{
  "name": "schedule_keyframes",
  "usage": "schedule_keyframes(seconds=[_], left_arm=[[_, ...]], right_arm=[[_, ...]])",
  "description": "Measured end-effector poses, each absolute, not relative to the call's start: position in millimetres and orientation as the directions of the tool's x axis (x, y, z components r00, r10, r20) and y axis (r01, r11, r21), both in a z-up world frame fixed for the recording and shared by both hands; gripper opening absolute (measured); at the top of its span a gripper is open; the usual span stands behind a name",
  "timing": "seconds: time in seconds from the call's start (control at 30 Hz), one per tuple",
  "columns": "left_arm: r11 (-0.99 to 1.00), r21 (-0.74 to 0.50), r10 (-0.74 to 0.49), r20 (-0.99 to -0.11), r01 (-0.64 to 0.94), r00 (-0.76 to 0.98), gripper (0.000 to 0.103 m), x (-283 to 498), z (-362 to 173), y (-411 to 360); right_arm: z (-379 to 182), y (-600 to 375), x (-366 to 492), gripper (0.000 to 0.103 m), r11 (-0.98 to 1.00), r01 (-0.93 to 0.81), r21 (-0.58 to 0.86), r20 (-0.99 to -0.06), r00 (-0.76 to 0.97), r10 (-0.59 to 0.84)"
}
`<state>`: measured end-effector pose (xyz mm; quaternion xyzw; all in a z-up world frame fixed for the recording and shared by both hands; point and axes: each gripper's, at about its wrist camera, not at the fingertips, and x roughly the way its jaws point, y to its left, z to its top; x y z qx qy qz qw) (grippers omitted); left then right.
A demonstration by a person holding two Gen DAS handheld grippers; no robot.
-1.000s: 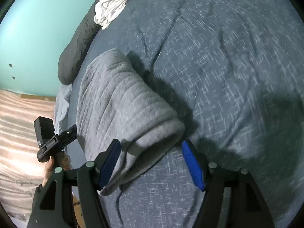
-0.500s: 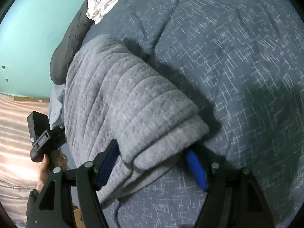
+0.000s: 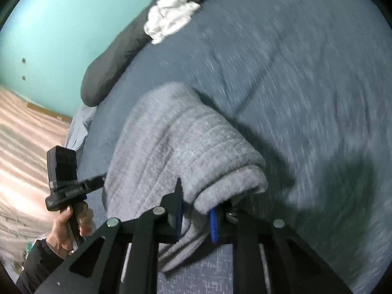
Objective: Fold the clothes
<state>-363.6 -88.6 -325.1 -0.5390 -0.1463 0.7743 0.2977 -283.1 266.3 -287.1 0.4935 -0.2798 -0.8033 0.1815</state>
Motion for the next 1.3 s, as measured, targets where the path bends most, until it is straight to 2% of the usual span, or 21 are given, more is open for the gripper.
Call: schedule_keyframes(seconds=[0.3,0.5,0.53,0.6,0.67,0.77,0.87,0.97,1.13,1.3], left_arm=[[-0.731,-0.588,0.677,-0.689,-0.346,-0.258,0.013,-339.2,-305.2,-61.0],[-0.748,-0.613,0.664,-0.690,-0.255,-0.289,0.013,-344.1,-312.4,-70.2],[-0.744,-0.626,0.667,-0.683,-0.233,-0.297,0.013,-346.4,-311.9,-74.5],[-0.739,-0.640,0.671,-0.670,-0.211,-0.317,0.018,-348.3,-307.4,-81.1],[-0.738,-0.640,0.671,-0.665,-0.214,-0.328,0.039,-349.9,-300.9,-77.5],[-0.739,-0.632,0.673,-0.674,-0.235,-0.304,0.054,-352.7,-298.3,-67.3],[-0.759,-0.601,0.651,-0.709,-0.249,-0.273,0.056,-359.3,-304.2,-55.0],[-0.788,-0.572,0.615,-0.747,-0.228,-0.252,0.059,-365.9,-317.8,-52.6],[-0.795,-0.566,0.606,-0.764,-0.218,-0.224,0.065,-377.4,-339.0,-54.1],[-0.781,-0.586,0.623,-0.753,-0.215,-0.210,0.069,-383.2,-351.3,-59.5]], right_arm=[[-243.1,285.1,-337.0,0.015,-0.831,0.081,0.551,-0.695,-0.506,-0.511],[-281.8,299.9,-338.4,0.016,-0.829,0.037,0.558,-0.736,-0.438,-0.515],[-289.3,304.2,-334.6,0.019,-0.818,0.022,0.575,-0.732,-0.432,-0.526],[-298.0,312.4,-328.8,0.022,-0.804,-0.010,0.594,-0.727,-0.435,-0.532],[-302.9,320.0,-322.4,0.035,-0.783,-0.038,0.621,-0.713,-0.441,-0.544],[-309.1,328.7,-312.4,0.045,-0.742,-0.065,0.667,-0.685,-0.447,-0.576],[-311.3,324.7,-301.5,0.056,-0.741,-0.056,0.669,-0.686,-0.430,-0.587],[-314.9,314.5,-294.7,0.061,-0.751,-0.027,0.660,-0.700,-0.387,-0.601],[-322.5,307.4,-293.8,0.068,-0.780,-0.041,0.624,-0.734,-0.371,-0.568],[-335.4,310.2,-299.7,0.070,-0.754,-0.075,0.653,-0.724,-0.355,-0.592]])
